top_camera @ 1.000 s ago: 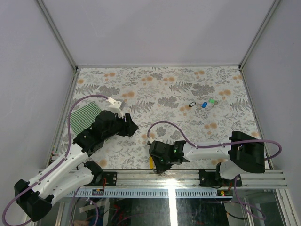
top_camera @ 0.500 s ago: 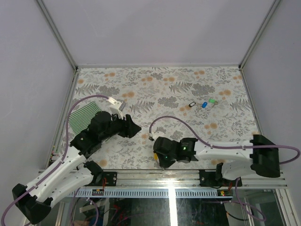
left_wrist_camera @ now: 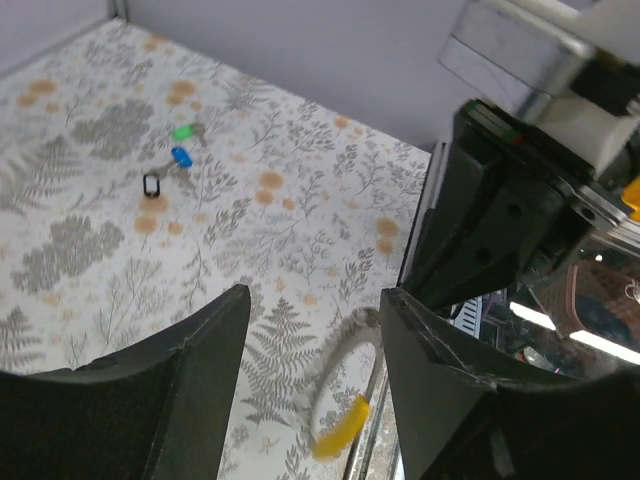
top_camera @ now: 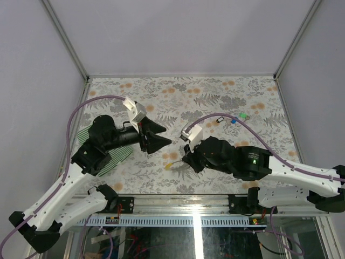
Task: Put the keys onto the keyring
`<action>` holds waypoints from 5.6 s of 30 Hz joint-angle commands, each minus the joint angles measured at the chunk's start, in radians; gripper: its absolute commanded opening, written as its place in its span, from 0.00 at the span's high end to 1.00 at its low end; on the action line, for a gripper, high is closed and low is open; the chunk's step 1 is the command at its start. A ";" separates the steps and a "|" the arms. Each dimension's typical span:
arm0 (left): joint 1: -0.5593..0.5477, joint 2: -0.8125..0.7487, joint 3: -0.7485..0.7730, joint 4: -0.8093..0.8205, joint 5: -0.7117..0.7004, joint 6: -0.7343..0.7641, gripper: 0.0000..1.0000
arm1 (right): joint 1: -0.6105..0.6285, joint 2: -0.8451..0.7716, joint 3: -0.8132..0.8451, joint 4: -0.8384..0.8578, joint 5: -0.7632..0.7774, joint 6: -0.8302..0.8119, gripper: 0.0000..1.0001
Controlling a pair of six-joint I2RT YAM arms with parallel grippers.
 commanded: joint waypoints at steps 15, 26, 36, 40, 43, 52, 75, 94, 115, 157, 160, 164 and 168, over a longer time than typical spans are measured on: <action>0.004 0.035 0.088 0.171 0.299 0.074 0.40 | 0.006 -0.084 0.183 0.184 -0.038 -0.132 1.00; -0.031 0.066 0.105 0.170 0.297 0.075 0.37 | 0.006 -0.034 0.255 0.236 -0.035 -0.114 1.00; -0.077 0.101 0.144 0.152 0.299 0.087 0.62 | 0.006 -0.026 0.260 0.250 -0.040 -0.105 1.00; -0.091 0.100 0.146 0.152 0.299 0.088 0.75 | 0.006 -0.033 0.249 0.258 -0.039 -0.098 1.00; -0.096 0.098 0.140 0.150 0.299 0.087 0.73 | 0.006 -0.042 0.241 0.267 -0.038 -0.093 1.00; -0.095 0.083 0.133 0.126 0.288 0.101 0.56 | 0.006 -0.067 0.224 0.285 -0.043 -0.094 1.00; -0.096 0.078 0.133 0.180 0.228 0.016 1.00 | 0.006 -0.096 0.191 0.305 -0.011 -0.101 0.61; -0.096 0.067 0.118 0.189 0.163 0.017 0.98 | 0.006 -0.159 0.119 0.380 0.153 0.242 0.52; -0.095 0.054 0.204 -0.088 0.094 0.288 1.00 | -0.462 0.055 0.352 0.178 -0.651 0.346 0.56; -0.096 0.077 0.277 -0.218 0.233 0.383 1.00 | -0.482 0.149 0.317 0.203 -0.930 0.360 0.73; -0.096 0.079 0.276 -0.218 0.231 0.382 1.00 | -0.481 0.148 0.318 0.196 -0.938 0.356 0.75; -0.096 0.079 0.279 -0.219 0.229 0.380 1.00 | -0.482 0.148 0.317 0.192 -0.952 0.352 0.79; -0.095 0.079 0.280 -0.218 0.226 0.380 1.00 | -0.481 0.155 0.318 0.182 -0.965 0.343 0.77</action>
